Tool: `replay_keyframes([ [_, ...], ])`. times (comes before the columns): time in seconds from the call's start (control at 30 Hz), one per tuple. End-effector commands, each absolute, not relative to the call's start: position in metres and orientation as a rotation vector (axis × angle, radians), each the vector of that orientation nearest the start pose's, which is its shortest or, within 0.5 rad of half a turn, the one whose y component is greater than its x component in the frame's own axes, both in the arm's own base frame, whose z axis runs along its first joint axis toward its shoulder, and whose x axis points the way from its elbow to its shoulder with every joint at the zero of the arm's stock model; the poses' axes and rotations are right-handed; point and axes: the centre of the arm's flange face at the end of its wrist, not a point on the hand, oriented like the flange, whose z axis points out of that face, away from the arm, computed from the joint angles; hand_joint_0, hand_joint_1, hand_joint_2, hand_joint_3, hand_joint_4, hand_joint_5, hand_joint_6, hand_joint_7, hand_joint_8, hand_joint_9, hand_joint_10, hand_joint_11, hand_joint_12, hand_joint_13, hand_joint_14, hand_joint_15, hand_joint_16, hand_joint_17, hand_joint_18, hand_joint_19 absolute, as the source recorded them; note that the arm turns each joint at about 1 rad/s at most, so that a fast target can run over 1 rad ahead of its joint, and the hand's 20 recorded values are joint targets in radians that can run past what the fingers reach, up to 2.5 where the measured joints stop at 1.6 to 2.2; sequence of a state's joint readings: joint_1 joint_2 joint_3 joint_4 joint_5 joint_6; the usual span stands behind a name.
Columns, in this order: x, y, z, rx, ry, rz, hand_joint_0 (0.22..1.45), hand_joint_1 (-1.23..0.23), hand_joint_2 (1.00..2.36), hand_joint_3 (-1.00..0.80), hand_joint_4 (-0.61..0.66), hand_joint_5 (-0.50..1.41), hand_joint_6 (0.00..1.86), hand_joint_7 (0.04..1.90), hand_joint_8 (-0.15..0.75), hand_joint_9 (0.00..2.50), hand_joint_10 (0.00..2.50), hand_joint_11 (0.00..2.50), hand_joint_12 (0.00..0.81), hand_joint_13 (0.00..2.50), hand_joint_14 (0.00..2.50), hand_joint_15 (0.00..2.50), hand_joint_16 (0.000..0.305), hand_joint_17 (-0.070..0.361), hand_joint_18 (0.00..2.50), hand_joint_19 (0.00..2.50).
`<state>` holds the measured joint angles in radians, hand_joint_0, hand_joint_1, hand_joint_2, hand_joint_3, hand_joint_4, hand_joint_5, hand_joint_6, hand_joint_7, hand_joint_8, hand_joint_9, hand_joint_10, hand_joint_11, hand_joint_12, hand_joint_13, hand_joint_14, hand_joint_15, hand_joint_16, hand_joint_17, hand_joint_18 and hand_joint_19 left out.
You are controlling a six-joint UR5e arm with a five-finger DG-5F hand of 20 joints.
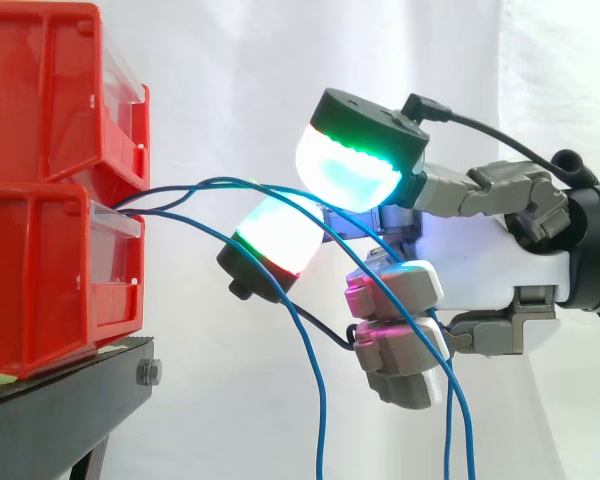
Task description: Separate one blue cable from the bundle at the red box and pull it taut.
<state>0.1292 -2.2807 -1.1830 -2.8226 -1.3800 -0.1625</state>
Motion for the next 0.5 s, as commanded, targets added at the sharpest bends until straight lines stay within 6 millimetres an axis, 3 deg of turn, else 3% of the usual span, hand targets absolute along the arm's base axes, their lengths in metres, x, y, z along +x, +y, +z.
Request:
replay_keyframes([
  [0.0, 0.7604, -0.0550, 0.2606, 1.120, 1.237, 1.043, 0.56, -0.56, 1.00, -0.50, 0.02, -0.14, 0.90, 0.88, 0.294, 1.28, 0.02, 1.14, 0.340, 1.22, 0.03, 1.08, 0.043, 0.098, 1.03, 1.00],
  [0.2, 0.7604, -0.0550, 0.2606, 1.120, 1.237, 1.043, 0.57, -0.55, 1.00, -0.50, 0.02, -0.14, 0.90, 0.88, 0.298, 1.28, 0.02, 1.12, 0.334, 1.22, 0.03, 1.08, 0.043, 0.097, 1.03, 1.00],
  [0.47, 0.7610, -0.0549, 0.2616, 1.122, 1.230, 1.050, 0.60, -0.64, 1.01, -0.31, -0.10, -0.12, 0.90, 0.91, 0.296, 1.33, 0.02, 1.13, 0.345, 1.24, 0.03, 1.07, 0.044, 0.100, 1.06, 0.98],
])
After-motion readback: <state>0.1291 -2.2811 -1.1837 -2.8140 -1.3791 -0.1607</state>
